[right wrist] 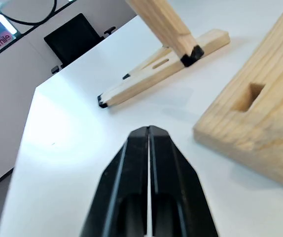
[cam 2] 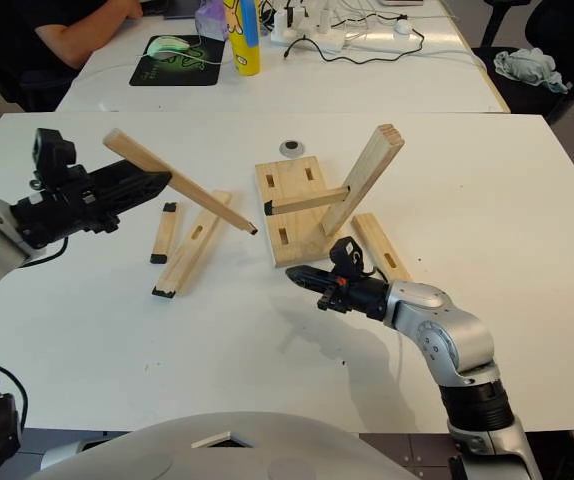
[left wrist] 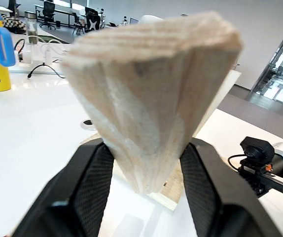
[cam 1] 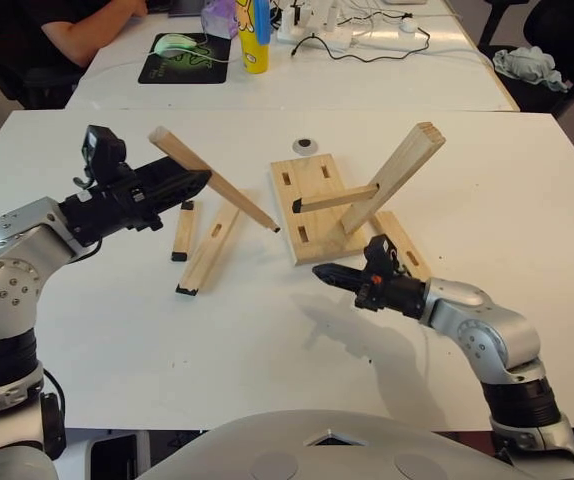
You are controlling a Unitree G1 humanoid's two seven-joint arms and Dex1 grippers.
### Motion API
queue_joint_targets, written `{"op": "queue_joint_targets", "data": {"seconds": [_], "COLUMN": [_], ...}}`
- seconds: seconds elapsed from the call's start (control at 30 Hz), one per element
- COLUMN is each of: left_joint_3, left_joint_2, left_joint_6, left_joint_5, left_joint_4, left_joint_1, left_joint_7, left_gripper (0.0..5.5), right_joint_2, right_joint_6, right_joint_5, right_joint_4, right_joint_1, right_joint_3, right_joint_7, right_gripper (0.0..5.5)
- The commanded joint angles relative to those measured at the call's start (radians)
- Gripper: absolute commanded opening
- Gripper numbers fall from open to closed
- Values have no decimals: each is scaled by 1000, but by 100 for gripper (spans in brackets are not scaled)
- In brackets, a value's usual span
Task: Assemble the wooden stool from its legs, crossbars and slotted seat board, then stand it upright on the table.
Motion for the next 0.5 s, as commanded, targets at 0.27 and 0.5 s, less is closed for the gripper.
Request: {"op": "queue_joint_targets", "data": {"seconds": [0.27,0.5], "left_joint_3": [-149,-183], "left_joint_2": [-16,-20], "left_joint_6": [-74,-88], "left_joint_5": [133,178], "left_joint_4": [46,61], "left_joint_1": [-107,-138], "left_joint_7": [-86,-123], "left_gripper": [203,203], "right_joint_2": [147,161], "right_joint_6": [-218,-225], "right_joint_5": [-261,-373], "right_joint_4": [166,268], "right_joint_1": [-3,-22], "right_joint_3": [57,103], "right_joint_7": [-242,-301], "right_gripper": [0,0]}}
